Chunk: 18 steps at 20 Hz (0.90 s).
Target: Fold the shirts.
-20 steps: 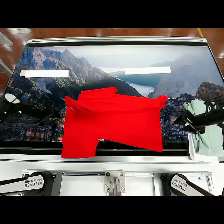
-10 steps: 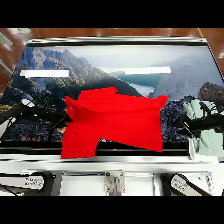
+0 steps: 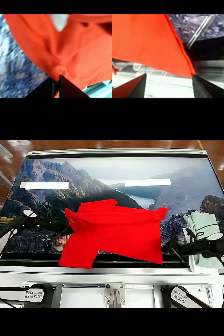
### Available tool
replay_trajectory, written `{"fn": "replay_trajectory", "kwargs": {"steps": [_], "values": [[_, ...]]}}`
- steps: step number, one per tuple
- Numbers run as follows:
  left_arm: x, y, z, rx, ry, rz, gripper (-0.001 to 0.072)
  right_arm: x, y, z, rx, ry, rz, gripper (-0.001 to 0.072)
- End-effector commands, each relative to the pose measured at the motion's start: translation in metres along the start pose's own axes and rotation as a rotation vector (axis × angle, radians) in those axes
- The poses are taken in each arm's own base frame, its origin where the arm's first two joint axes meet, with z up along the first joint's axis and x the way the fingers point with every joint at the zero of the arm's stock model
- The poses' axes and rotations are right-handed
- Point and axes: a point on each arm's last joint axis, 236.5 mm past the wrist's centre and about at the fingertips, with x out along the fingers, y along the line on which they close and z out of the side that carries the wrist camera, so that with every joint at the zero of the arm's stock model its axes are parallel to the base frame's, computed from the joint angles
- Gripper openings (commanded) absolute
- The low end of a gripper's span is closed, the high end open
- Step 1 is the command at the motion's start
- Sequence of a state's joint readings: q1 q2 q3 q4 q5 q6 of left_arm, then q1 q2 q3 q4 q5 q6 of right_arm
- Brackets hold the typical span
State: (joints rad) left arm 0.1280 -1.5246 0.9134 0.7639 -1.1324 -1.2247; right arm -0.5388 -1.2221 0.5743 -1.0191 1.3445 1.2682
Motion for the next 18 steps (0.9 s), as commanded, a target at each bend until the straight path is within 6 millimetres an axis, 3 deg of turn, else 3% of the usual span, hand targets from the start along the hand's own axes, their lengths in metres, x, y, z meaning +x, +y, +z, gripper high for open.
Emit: {"fn": "replay_trajectory", "kwargs": {"steps": [1, 8, 10, 14, 16, 18], "values": [[-0.013, -0.016, 0.002, 0.052, -0.031, -0.019, 0.0053, 0.016, -0.009, -0.004, 0.01, -0.012, -0.004, 0.0683], [-0.016, -0.02, -0.002, 0.075, -0.024, -0.025, 0.0053, 0.025, -0.011, 0.0, 0.056, -0.052, 0.013, 0.0682], [-0.016, -0.02, -0.001, 0.075, -0.026, -0.025, 0.0053, 0.037, -0.012, -0.005, 0.082, -0.057, 0.034, 0.0611], [-0.016, -0.021, -0.001, 0.075, -0.027, -0.028, 0.0053, 0.04, 0.011, -0.001, 0.036, -0.087, 0.141, 0.059], [-0.021, -0.025, 0.001, 0.087, -0.039, -0.029, 0.0053, 0.038, 0.018, 0.001, 0.045, -0.097, 0.171, 0.0369], [-0.032, -0.035, 0.008, 0.119, -0.077, -0.031, 0.0053, 0.037, 0.028, -0.003, 0.038, -0.079, 0.213, 0.0058]]}}
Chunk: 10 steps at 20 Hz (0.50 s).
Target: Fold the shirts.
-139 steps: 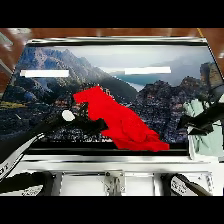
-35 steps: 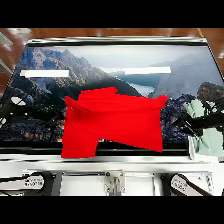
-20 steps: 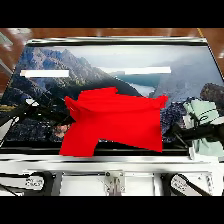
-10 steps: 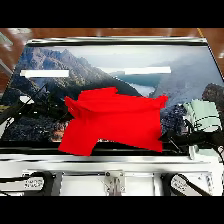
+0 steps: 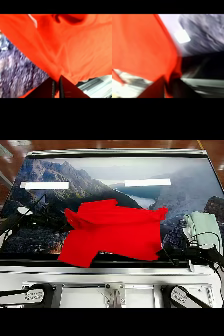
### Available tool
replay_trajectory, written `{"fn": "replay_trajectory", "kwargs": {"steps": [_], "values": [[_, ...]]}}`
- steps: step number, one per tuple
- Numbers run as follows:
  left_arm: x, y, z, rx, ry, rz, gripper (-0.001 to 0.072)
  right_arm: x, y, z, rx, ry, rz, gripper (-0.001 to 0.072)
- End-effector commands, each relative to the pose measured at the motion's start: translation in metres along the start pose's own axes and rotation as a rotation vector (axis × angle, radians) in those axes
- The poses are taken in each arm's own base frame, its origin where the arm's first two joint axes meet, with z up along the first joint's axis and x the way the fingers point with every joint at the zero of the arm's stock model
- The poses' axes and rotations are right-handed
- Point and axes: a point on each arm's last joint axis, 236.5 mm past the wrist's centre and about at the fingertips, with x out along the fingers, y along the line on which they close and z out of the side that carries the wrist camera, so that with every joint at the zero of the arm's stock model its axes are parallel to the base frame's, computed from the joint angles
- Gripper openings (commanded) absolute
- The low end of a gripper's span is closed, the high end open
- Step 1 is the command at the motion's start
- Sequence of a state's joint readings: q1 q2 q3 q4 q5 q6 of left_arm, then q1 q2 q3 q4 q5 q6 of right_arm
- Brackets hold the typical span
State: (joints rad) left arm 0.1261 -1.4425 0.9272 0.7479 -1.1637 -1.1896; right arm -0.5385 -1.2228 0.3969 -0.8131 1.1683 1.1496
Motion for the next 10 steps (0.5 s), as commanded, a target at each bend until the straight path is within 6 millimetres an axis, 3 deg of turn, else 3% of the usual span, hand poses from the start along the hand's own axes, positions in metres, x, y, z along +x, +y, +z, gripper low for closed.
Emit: {"fn": "replay_trajectory", "kwargs": {"steps": [1, 3, 6, 8, 10], "values": [[-0.017, -0.016, 0.013, 0.051, -0.058, -0.002, 0.0053, -0.001, 0.027, -0.007, -0.026, 0.026, 0.117, 0.0061], [-0.043, -0.04, 0.029, 0.124, -0.139, -0.003, 0.0052, -0.011, 0.06, -0.013, -0.134, 0.049, 0.249, 0.006], [-0.106, -0.097, 0.051, 0.275, -0.316, -0.009, 0.0052, -0.058, 0.118, 0.004, -0.355, -0.082, 0.349, 0.0059], [-0.167, -0.153, 0.057, 0.385, -0.477, -0.022, 0.0052, -0.117, 0.171, 0.023, -0.56, -0.294, 0.342, 0.0059], [-0.244, -0.221, 0.051, 0.546, -0.686, -0.032, 0.0052, -0.201, 0.243, 0.026, -0.769, -0.572, 0.328, 0.0059]]}}
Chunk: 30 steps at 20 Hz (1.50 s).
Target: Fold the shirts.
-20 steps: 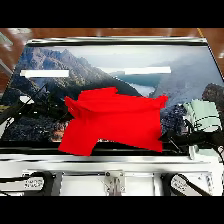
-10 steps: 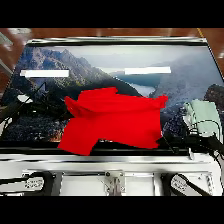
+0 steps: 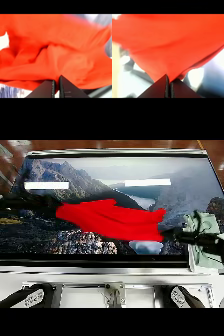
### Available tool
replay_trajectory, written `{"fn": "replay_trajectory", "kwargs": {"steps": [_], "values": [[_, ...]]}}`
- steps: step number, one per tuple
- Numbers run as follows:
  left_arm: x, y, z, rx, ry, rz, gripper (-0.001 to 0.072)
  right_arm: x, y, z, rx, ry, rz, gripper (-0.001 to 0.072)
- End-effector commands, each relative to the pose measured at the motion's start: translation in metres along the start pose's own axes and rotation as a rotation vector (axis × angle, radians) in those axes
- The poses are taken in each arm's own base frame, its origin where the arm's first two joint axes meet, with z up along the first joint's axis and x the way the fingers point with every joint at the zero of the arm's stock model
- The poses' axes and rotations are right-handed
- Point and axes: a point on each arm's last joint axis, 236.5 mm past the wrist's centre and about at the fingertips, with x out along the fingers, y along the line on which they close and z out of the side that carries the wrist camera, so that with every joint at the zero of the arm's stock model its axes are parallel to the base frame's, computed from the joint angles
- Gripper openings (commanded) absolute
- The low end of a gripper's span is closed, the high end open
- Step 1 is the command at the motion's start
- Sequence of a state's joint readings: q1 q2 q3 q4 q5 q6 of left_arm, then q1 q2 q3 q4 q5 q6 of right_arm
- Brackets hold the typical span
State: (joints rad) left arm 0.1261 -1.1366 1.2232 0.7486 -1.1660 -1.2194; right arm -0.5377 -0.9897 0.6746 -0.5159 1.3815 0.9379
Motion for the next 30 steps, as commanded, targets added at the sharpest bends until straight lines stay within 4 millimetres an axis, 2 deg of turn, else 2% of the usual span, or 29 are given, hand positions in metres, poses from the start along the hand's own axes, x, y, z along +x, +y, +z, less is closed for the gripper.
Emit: {"fn": "replay_trajectory", "kwargs": {"steps": [1, 2, 3, 4, 5, 6, 7, 9, 10, 12, 14, 16, 18, 20, 22, 23, 25, 26, 28, 30], "values": [[-0.12, -0.107, 0.083, 0.261, -0.384, -0.007, 0.0052, -0.088, 0.141, 0.086, -0.414, -0.378, 0.001, 0.006], [-0.165, -0.143, 0.102, 0.341, -0.526, -0.009, 0.0052, -0.127, 0.195, 0.104, -0.55, -0.528, -0.029, 0.006], [-0.217, -0.183, 0.114, 0.41, -0.683, -0.017, 0.0053, -0.169, 0.252, 0.112, -0.682, -0.682, -0.058, 0.006], [-0.264, -0.219, 0.119, 0.46, -0.824, -0.033, 0.0052, -0.206, 0.301, 0.11, -0.789, -0.817, -0.083, 0.006], [-0.312, -0.254, 0.114, 0.52, -0.959, -0.048, 0.0053, -0.237, 0.344, 0.099, -0.891, -0.928, -0.113, 0.006], [-0.348, -0.281, 0.104, 0.569, -1.053, -0.062, 0.0052, -0.263, 0.382, 0.082, -0.98, -1.011, -0.143, 0.0059], [-0.377, -0.303, 0.087, 0.622, -1.117, -0.059, 0.0052, -0.28, 0.409, 0.065, -1.031, -1.062, -0.165, 0.0059], [-0.411, -0.326, 0.052, 0.707, -1.175, -0.009, 0.0052, -0.303, 0.442, 0.032, -1.072, -1.124, -0.208, 0.006], [-0.423, -0.327, 0.038, 0.71, -1.19, 0.032, 0.0052, -0.31, 0.451, 0.018, -1.083, -1.144, -0.233, 0.0059], [-0.442, -0.316, 0.017, 0.653, -1.215, 0.122, 0.0052, -0.315, 0.456, -0.001, -1.096, -1.15, -0.285, 0.006], [-0.447, -0.303, 0.0, 0.569, -1.197, 0.163, 0.0052, -0.308, 0.45, -0.014, -1.091, -1.106, -0.321, 0.006], [-0.434, -0.287, -0.015, 0.552, -1.106, 0.223, 0.0052, -0.294, 0.43, -0.02, -1.035, -1.015, -0.354, 0.006], [-0.412, -0.261, -0.024, 0.52, -0.979, 0.299, 0.0052, -0.284, 0.396, -0.021, -0.948, -0.913, -0.44, 0.006], [-0.389, -0.235, -0.03, 0.477, -0.846, 0.357, 0.0052, -0.279, 0.35, -0.024, -0.832, -0.793, -0.563, 0.0059], [-0.36, -0.2, -0.034, 0.414, -0.698, 0.41, 0.0052, -0.268, 0.291, -0.037, -0.688, -0.574, -0.688, 0.0059], [-0.34, -0.175, -0.039, 0.36, -0.597, 0.442, 0.0052, -0.267, 0.277, -0.031, -0.582, -0.565, -0.685, 0.0059], [-0.297, -0.13, -0.05, 0.261, -0.421, 0.476, 0.0052, -0.251, 0.249, -0.024, -0.503, -0.484, -0.665, 0.0057], [-0.276, -0.11, -0.054, 0.224, -0.354, 0.482, 0.0052, -0.239, 0.229, -0.021, -0.438, -0.428, -0.651, 0.0057], [-0.235, -0.072, -0.062, 0.154, -0.241, 0.485, 0.0052, -0.203, 0.176, -0.023, -0.315, -0.26, -0.605, 0.0057], [-0.195, -0.036, -0.067, 0.09, -0.157, 0.489, 0.0052, -0.165, 0.115, -0.024, -0.216, -0.125, -0.573, 0.0057]]}}
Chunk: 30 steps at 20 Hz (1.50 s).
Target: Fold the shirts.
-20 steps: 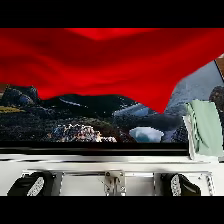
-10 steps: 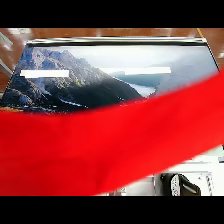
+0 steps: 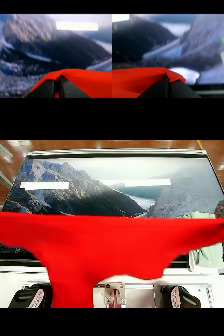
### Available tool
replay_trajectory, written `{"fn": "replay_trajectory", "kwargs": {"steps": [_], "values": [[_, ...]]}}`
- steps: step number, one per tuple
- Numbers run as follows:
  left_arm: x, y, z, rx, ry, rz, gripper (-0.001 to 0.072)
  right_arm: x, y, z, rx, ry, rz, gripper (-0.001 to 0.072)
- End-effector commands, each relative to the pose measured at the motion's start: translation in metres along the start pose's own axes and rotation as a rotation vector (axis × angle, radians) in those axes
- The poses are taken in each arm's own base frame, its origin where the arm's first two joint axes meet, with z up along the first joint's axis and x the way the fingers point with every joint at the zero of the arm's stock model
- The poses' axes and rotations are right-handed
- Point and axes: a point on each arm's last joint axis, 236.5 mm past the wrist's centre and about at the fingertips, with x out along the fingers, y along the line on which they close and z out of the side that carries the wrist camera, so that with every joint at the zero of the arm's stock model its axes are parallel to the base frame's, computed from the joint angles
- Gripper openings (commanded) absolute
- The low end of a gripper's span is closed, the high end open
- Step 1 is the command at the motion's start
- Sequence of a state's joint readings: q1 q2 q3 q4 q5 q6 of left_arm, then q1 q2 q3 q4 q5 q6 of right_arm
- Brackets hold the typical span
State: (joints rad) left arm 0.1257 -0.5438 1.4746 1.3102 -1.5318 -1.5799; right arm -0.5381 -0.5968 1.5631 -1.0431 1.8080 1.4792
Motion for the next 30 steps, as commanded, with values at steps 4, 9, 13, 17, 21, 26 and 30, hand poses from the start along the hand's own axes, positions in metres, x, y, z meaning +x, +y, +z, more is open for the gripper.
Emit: {"fn": "replay_trajectory", "kwargs": {"steps": [4, 9, 13, 17, 21, 26, 30], "values": [[0.152, 0.045, -0.057, -0.107, 0.22, 0.023, 0.0052, 0.173, -0.076, -0.042, 0.268, 0.096, 0.067, 0.0057], [0.263, 0.052, -0.051, -0.172, 0.228, -0.065, 0.0053, 0.285, -0.051, -0.009, 0.113, 0.02, 0.126, 0.0058], [0.324, 0.067, -0.029, -0.267, 0.096, -0.058, 0.0053, 0.359, -0.027, 0.031, 0.05, -0.194, 0.085, 0.0058], [0.37, 0.059, -0.03, -0.274, 0.04, -0.052, 0.0053, 0.409, -0.033, 0.021, 0.081, -0.214, 0.04, 0.0058], [0.414, 0.04, -0.052, -0.251, 0.047, -0.055, 0.0052, 0.435, -0.045, 0.004, 0.105, -0.179, 0.008, 0.0059], [0.445, 0.04, -0.125, -0.266, 0.259, -0.054, 0.0053, 0.461, -0.053, -0.029, 0.168, -0.086, -0.005, 0.0059], [0.423, 0.053, -0.176, -0.077, 0.502, -0.027, 0.0052, 0.454, -0.051, -0.04, 0.129, -0.019, 0.008, 0.006]]}}
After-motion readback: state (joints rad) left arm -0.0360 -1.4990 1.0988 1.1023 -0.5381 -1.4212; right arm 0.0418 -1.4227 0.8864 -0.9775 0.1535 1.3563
